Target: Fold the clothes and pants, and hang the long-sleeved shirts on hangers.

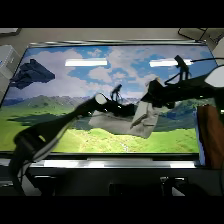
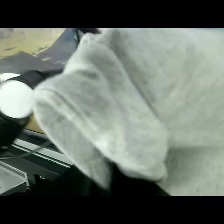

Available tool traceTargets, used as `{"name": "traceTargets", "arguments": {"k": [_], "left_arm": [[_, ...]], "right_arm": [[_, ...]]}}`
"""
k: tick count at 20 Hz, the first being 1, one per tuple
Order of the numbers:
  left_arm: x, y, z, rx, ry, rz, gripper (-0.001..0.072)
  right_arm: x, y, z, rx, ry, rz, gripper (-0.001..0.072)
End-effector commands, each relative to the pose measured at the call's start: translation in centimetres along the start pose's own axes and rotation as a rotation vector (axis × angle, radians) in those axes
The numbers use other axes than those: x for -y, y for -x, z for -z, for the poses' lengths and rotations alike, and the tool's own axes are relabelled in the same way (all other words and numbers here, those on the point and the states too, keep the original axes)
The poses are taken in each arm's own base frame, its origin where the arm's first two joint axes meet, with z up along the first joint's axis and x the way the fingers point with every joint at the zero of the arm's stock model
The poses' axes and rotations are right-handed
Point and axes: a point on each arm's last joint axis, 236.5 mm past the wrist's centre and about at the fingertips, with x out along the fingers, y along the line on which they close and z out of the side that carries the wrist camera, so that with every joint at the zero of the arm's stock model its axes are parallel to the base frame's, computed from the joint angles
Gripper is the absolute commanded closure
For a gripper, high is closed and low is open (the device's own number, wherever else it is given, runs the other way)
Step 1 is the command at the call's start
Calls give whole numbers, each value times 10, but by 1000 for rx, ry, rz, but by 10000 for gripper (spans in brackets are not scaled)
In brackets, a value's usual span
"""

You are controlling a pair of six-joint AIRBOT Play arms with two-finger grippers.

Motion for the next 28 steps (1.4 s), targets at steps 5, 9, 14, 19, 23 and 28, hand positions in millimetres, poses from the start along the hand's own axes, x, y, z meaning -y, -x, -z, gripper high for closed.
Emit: {"name": "traceTargets", "arguments": {"k": [5, 9, 14, 19, 23, 28], "left_arm": [[-64, 309, -101, 345, -192, -339, 679], [-27, 409, -86, 500, -239, -375, 678], [-13, 415, -58, 431, -308, -388, 678], [-24, 416, -56, 412, -317, -431, 678], [-25, 416, -56, 413, -315, -431, 678], [-24, 416, -56, 413, -311, -430, 678]], "right_arm": [[-58, -156, 4, -141, -45, -232, 664], [-51, -262, 24, -220, -258, -270, 589], [-66, -264, 2, -180, -272, -433, 21], [37, -150, -47, -135, -132, -174, 23], [208, -57, 2, -259, -189, 418, 48], [193, -134, 48, -214, -309, 91, 93]]}}
